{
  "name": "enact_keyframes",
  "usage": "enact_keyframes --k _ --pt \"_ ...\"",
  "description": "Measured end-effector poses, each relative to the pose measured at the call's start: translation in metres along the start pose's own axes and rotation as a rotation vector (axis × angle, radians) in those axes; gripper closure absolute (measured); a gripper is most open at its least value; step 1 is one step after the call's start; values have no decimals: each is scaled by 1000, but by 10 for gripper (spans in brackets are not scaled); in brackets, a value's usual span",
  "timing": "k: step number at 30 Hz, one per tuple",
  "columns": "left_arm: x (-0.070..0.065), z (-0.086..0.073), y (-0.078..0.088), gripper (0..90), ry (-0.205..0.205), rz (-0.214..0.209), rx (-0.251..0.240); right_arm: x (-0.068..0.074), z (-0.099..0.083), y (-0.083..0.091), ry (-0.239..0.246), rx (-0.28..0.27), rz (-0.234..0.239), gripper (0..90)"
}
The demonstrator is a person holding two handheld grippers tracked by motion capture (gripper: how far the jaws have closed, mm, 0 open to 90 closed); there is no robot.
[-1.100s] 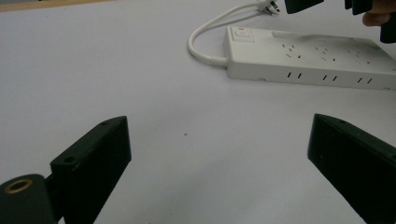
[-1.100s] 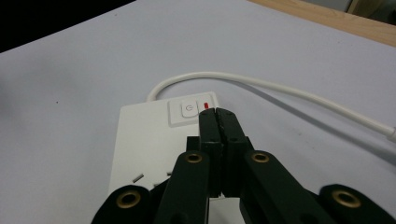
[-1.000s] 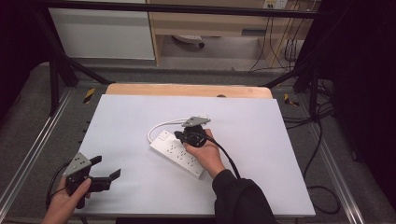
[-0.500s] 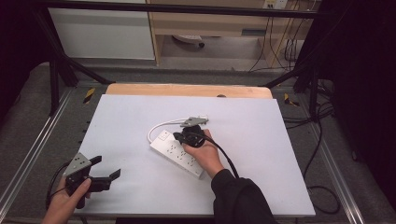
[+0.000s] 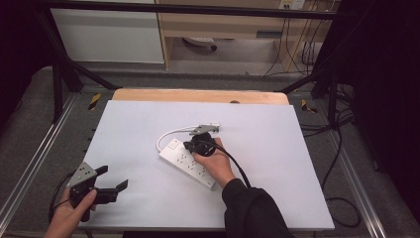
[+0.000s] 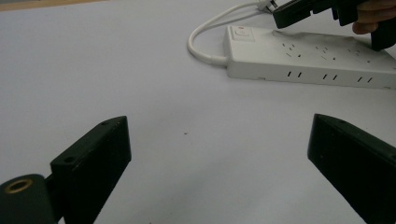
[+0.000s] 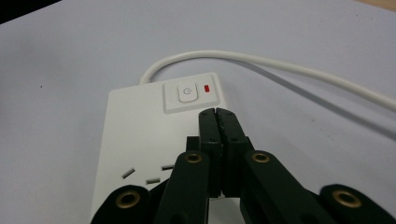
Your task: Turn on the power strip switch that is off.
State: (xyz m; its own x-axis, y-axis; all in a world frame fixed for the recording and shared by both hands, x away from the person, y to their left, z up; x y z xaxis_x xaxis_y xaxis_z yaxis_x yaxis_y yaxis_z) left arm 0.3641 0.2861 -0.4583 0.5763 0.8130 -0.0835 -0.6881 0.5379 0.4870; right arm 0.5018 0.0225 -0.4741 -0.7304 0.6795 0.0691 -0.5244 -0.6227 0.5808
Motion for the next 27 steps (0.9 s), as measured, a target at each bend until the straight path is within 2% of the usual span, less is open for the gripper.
enact_keyframes --k 27 --pt "0 0 0 62 -1 1 4 2 -1 -5 5 32 -3 900"
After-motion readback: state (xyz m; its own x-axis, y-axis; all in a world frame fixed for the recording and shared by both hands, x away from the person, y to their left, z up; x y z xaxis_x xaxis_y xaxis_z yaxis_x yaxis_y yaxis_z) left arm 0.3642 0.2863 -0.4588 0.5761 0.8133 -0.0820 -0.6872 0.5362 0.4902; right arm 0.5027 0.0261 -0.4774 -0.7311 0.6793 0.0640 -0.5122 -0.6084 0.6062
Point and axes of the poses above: each handheld gripper's, and its own axes: y roughly backward along the jaws, z roughly out of its top, x roughly to its left, the point moved 7 cm from there along -y, roughly forward along the jaws, and after that the axes turned 2 degrees about -z, right-handed, at the moved point
